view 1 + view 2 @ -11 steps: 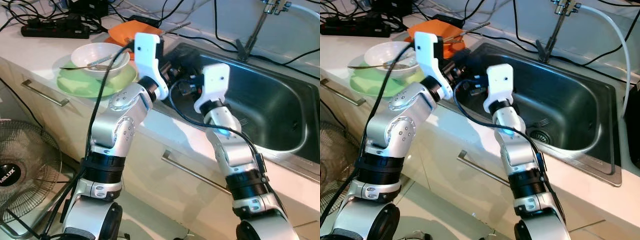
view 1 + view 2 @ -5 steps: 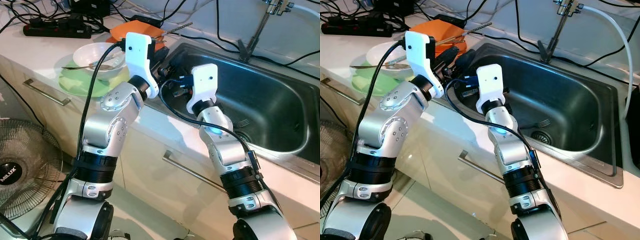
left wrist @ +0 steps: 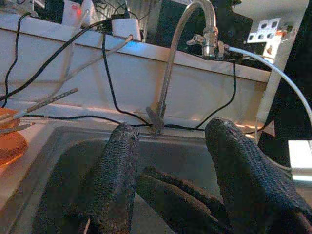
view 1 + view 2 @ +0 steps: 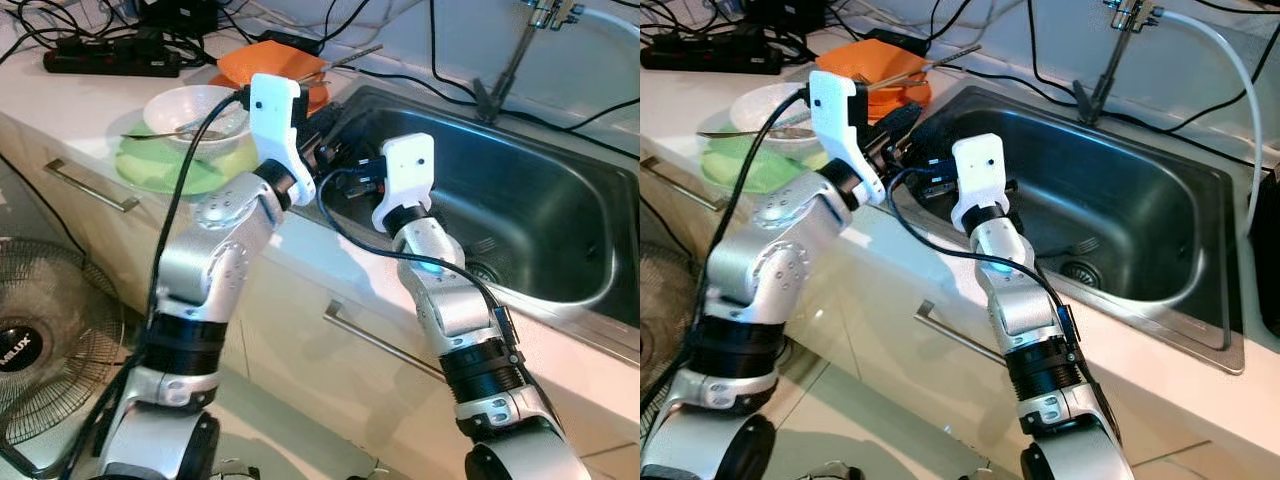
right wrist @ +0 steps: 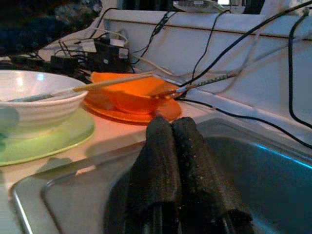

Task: Kitchen organization

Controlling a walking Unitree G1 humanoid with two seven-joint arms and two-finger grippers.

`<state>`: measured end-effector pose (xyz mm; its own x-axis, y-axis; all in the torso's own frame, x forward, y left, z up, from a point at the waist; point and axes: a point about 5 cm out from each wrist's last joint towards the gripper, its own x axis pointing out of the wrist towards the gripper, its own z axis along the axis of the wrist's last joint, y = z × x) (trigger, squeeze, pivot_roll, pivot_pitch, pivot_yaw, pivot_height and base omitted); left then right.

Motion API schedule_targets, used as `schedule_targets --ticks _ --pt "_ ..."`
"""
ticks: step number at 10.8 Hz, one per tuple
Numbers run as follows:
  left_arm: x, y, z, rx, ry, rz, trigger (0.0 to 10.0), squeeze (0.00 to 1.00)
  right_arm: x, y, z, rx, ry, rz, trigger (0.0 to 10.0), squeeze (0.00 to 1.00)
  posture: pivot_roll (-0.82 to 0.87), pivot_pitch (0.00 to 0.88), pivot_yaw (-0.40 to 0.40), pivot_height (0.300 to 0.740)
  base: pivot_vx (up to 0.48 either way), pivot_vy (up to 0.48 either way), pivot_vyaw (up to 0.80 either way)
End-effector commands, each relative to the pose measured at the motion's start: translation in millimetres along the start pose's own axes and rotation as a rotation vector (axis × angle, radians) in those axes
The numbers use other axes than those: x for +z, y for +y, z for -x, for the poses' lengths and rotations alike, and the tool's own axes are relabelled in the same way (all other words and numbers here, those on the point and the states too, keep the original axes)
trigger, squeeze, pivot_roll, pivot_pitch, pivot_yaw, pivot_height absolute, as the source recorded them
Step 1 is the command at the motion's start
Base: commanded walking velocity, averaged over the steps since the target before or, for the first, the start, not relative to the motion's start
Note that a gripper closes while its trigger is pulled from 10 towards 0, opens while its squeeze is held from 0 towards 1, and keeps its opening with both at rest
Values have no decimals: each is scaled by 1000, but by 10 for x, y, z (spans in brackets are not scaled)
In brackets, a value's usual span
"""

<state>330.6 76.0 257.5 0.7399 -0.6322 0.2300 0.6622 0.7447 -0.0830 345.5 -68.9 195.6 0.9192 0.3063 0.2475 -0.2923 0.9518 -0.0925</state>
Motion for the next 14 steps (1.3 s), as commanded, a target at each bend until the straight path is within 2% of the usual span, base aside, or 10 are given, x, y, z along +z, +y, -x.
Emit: schedule_targets --ticks 1,3,5,8,9,10,12,13,14 --pt "65 221 176 86 -9 -30 10000 0 -10 -359 78 -144 -14 -51 10000 0 -32 43 -68 740 0 0 0" --pt "40 184 164 71 9 -28 10000 0 3 -338 74 -140 -20 -55 10000 0 -34 46 -65 740 0 0 0" --pt "-38 121 144 39 75 -82 10000 0 95 -294 39 -130 -54 -63 10000 0 -39 47 -56 740 0 0 0" --pt "-141 -32 107 -27 142 -91 10000 0 139 -200 15 -98 -75 -53 10000 0 -39 43 -47 740 0 0 0" --pt "-148 -57 91 -30 134 -89 10000 373 141 -173 13 -90 -77 -54 10000 0 -39 43 -46 740 0 0 0" --pt "-143 -55 81 -23 125 -81 10000 1000 142 -162 8 -87 -78 -56 10000 0 -40 42 -45 740 0 0 0" --pt "-113 -26 86 -4 107 -73 10000 1000 135 -148 5 -81 -75 -58 10000 0 -38 41 -47 740 0 0 0" --pt "-114 -14 85 10 102 -80 10000 0 133 -141 3 -79 -75 -59 10000 0 -38 41 -47 740 0 0 0" --pt "-118 1 87 25 96 -69 4706 0 129 -141 5 -78 -73 -59 10000 0 -37 40 -51 740 0 0 0"
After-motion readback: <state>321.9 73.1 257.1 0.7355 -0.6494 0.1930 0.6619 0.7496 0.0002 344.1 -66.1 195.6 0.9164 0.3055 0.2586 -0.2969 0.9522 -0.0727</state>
